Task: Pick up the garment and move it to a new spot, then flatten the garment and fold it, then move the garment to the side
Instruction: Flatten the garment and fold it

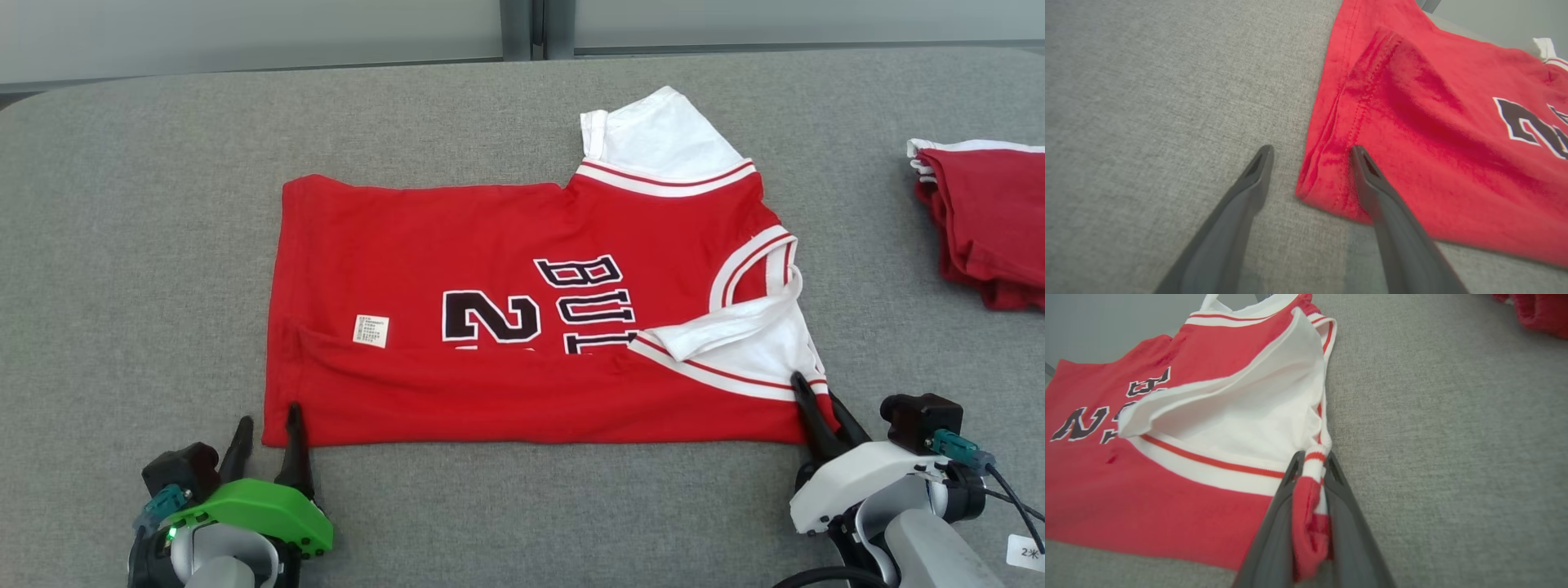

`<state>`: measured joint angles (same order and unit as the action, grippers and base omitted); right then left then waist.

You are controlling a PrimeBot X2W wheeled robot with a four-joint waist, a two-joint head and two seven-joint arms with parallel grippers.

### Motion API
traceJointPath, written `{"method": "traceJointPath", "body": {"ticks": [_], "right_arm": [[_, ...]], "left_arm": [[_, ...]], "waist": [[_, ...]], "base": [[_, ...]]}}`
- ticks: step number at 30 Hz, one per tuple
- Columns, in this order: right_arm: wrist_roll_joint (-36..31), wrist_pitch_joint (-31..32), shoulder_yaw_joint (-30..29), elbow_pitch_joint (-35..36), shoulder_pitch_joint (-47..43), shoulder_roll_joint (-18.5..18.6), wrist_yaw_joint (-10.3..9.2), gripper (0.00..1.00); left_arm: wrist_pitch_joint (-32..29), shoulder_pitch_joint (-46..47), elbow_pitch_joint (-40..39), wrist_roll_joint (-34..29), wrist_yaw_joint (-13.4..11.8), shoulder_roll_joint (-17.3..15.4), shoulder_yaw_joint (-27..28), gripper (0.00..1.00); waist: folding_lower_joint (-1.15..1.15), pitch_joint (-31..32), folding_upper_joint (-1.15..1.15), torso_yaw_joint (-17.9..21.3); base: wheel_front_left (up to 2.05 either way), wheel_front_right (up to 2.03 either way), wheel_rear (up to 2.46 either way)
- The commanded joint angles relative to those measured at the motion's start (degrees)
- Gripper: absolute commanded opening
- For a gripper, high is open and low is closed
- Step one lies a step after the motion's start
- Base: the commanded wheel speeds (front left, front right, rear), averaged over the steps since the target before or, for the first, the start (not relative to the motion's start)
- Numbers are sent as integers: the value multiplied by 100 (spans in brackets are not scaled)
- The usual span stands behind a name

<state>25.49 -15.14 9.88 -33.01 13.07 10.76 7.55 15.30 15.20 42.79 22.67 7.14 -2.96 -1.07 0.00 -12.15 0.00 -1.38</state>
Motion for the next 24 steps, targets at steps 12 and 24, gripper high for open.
{"method": "traceJointPath", "body": {"ticks": [12, 24], "right_arm": [[76, 7, -123, -117, -274, -83, -13, 0], [189, 5, -184, -256, -786, -20, -15, 0]], "left_arm": [[-23, -454, -223, 679, 38, -109, -721, 0], [-18, -1144, -149, 498, 25, -437, -421, 0]], "waist": [[0, 561, 0, -74], [0, 1445, 0, -177]], "base": [[0, 0, 0], [0, 0, 0]]}}
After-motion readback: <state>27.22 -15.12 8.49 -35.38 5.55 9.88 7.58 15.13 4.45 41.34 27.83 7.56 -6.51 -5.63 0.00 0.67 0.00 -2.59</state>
